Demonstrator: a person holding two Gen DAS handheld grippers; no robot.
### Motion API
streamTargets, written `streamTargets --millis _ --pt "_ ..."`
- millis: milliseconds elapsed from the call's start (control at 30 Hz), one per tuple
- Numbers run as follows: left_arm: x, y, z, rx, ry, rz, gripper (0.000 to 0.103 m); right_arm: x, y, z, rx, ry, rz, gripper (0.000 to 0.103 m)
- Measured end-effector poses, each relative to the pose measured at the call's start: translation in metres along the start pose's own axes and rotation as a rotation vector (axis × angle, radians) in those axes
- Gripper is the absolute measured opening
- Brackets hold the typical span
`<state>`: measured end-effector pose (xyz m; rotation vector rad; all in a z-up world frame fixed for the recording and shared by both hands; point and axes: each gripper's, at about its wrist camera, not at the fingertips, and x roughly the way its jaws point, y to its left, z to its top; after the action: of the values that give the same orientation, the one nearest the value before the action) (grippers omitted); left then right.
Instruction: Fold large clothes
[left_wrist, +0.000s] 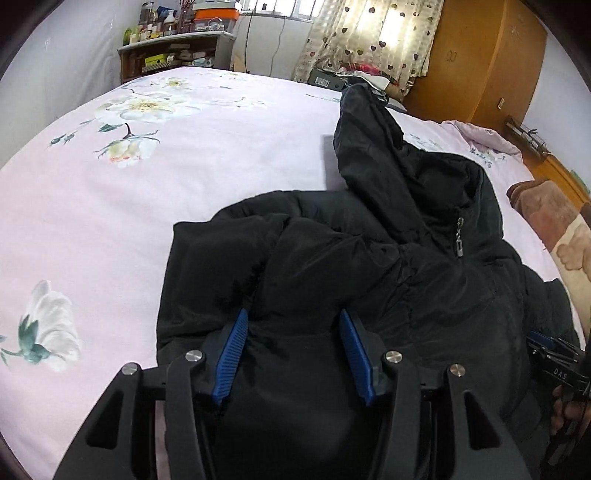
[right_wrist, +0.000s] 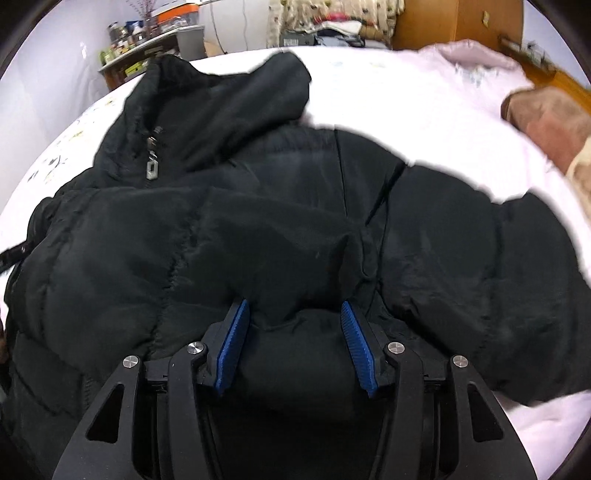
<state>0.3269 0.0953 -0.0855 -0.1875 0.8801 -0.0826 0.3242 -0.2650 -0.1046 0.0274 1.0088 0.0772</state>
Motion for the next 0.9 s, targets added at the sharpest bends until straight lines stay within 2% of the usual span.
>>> streamTargets --millis 133,233,333,433,500,567,700,800,900 --pt "0.002 0.005 -0.006 -0.004 -0.008 -0.011 0.055 0.004 0.001 -0.005 -0.005 -0.007 -0.010 0.053" --pt "-0.007 0.003 0.002 -0.001 0.017 -0.009 0.054 0.001 -0.003 -0.003 0.012 0.007 0.005 0.053" --pt "-0.039 -0.003 0.007 -0.003 -0.023 -0.054 0.053 -0.031 -0.008 0.000 0.029 -0.036 0.016 0.053" --pt "-0.064 -0.008 -0.005 0.034 -0.052 -0.054 0.053 -0.059 -0.009 -0.009 0.025 -0.087 0.039 0.053" --pt "-0.058 -0.007 -0.018 0.044 -0.011 -0.046 0.053 -0.058 -0.007 -0.018 0.013 -0.070 0.051 0.053" --pt "-0.042 -0.005 -0.031 0.049 0.040 -0.018 0.053 -0.039 -0.003 -0.025 -0.007 -0.016 0.042 0.052" --pt "-0.034 -0.006 -0.032 0.046 0.053 0.002 0.054 -0.016 -0.004 -0.027 -0.025 0.019 0.023 0.052" --pt "-0.046 -0.011 -0.028 0.054 0.065 0.023 0.053 -0.024 -0.004 -0.022 -0.031 0.034 0.009 0.053" --pt "-0.076 -0.019 -0.032 0.060 0.035 0.004 0.053 -0.057 -0.008 -0.028 -0.010 -0.012 0.006 0.053"
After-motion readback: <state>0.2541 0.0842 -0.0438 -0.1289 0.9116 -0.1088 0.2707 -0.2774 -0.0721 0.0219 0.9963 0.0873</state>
